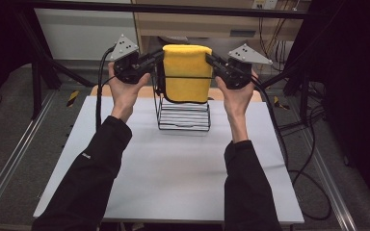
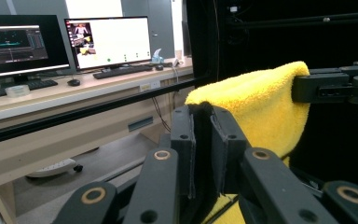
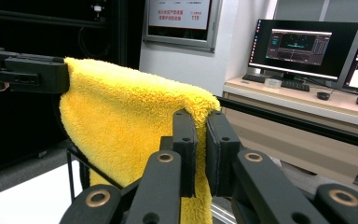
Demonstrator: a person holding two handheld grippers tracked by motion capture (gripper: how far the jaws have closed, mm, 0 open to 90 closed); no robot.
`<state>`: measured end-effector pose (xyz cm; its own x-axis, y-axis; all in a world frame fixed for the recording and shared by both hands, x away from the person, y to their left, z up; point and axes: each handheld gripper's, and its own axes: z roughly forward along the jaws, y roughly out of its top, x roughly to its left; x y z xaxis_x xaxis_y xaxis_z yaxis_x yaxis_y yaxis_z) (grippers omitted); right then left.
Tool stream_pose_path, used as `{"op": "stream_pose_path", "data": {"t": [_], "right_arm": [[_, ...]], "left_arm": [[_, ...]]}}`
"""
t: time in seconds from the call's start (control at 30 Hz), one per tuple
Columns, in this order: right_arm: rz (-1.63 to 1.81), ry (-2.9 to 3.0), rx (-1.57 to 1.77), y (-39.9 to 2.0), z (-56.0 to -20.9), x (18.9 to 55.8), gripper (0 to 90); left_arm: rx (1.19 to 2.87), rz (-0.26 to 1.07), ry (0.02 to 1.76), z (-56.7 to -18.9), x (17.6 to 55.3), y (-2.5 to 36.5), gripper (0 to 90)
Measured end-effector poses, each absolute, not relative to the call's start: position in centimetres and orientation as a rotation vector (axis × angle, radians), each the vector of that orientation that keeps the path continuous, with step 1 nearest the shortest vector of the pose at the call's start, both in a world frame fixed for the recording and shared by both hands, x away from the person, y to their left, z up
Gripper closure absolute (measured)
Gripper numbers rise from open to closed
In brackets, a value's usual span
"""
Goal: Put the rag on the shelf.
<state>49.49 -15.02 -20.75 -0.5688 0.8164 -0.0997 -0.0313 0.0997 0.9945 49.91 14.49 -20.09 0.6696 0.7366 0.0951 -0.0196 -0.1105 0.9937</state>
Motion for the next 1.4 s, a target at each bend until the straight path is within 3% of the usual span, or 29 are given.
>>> {"op": "stream_pose_path", "data": {"t": [1.03, 1.4], "right_arm": [[1.485, 1.862, 0.781, -15.2, -23.6, 46.4, 83.0], [1.469, 1.899, 0.765, -15.3, -24.7, 46.1, 82.6]], "left_arm": [[1.686, 0.636, 0.639, -23.7, 46.9, 14.9, 77.5], [1.771, 0.629, 0.637, -24.2, 45.8, 15.4, 70.1]]}}
